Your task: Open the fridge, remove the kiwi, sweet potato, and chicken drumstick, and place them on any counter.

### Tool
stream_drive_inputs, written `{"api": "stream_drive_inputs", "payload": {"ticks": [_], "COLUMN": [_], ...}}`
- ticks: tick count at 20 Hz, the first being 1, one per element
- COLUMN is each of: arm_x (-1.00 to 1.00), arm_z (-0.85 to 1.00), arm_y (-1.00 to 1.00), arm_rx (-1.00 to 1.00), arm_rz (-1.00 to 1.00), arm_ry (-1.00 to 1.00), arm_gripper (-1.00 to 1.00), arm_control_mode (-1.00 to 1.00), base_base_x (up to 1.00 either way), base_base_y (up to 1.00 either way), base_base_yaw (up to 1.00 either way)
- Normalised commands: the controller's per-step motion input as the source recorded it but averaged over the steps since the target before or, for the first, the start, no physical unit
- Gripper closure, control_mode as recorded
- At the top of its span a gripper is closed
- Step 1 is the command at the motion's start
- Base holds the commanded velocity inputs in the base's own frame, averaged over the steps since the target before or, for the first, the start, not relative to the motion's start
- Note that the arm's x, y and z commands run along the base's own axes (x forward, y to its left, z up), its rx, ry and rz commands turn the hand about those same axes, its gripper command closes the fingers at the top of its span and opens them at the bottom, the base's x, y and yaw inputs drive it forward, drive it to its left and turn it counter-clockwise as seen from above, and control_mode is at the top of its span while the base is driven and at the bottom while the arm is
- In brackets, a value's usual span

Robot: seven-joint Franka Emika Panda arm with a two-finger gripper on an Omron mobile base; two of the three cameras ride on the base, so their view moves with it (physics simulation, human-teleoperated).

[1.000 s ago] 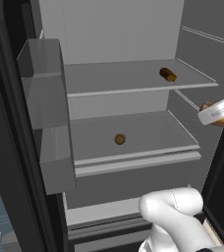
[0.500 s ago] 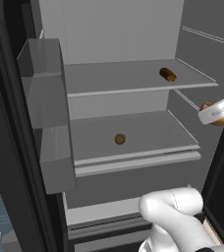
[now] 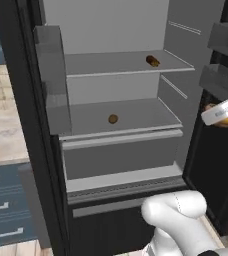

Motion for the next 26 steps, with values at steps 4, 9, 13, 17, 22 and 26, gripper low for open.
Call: {"api": "stream_drive_inputs", "payload": {"ticks": [4, 9, 13, 17, 22, 26], "arm_x": [0.00, 0.00, 0.00, 0.00, 0.00, 0.00], "arm_z": [0.00, 0.00, 0.00, 0.00, 0.00, 0.00], "arm_y": [0.00, 0.00, 0.00, 0.00, 0.00, 0.00], "arm_rx": [0.00, 0.00, 0.00, 0.00, 0.00, 0.00], "arm_rz": [0.00, 0.00, 0.00, 0.00, 0.00, 0.00], "arm_ry": [0.00, 0.00, 0.00, 0.00, 0.00, 0.00], "arm_gripper": [1.00, 1.00, 1.00, 1.00, 1.00, 1.00], "arm_control_mode": [1.00, 1.00, 1.00, 1.00, 1.00, 1.00], "base_base_x": [-1.00, -1.00, -0.78, -0.22, -0.13, -0.20], "base_base_y": [0.18, 0.39, 0.54, 0.78, 0.91, 0.96], "base_base_yaw": [0.04, 0.04, 0.02, 0.00, 0.00, 0.01]}}
